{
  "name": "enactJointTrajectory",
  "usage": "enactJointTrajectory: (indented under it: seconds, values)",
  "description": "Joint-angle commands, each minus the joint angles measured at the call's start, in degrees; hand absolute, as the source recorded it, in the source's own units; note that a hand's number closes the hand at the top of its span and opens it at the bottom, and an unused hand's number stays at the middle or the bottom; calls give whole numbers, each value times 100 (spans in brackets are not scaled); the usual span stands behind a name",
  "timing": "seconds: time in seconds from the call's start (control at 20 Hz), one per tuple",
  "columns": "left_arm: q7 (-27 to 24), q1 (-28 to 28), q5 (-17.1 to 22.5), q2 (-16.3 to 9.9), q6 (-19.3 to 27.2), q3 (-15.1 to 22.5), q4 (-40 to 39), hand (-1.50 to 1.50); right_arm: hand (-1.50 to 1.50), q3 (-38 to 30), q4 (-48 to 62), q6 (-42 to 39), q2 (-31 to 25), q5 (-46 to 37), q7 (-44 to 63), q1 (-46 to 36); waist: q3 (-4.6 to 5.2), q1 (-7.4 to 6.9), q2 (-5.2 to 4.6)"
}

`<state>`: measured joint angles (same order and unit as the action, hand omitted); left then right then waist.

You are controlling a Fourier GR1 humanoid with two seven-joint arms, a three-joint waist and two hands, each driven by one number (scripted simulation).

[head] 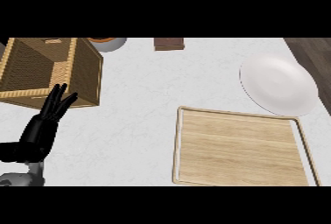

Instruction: Pick the cupcake from the tray and place it in the plate

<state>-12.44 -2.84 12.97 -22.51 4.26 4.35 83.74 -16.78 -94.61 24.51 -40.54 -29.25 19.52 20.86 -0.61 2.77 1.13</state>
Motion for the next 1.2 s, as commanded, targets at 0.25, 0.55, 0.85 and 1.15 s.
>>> enactJointTrajectory:
  seconds: [0.25, 0.55, 0.85, 1.15]
  values:
    - [246, 144, -228, 227, 70, 178, -626, 0, 150, -564, -737, -127, -144, 273, -46, -87, 67, -194, -114]
    - [466, -181, -120, 84, -150, 37, -662, 0, 150, -261, -311, -561, -411, 116, 516, -1069, 63, -359, -152]
    - [446, -34, -314, 340, -10, 257, -561, 0, 150, 317, 420, -792, -281, 102, 534, -2139, 58, -469, -156]
    - [391, -155, -315, 330, -107, 179, -684, 0, 150, 778, 1543, -652, 25, -224, 388, -3355, 57, -515, -173]
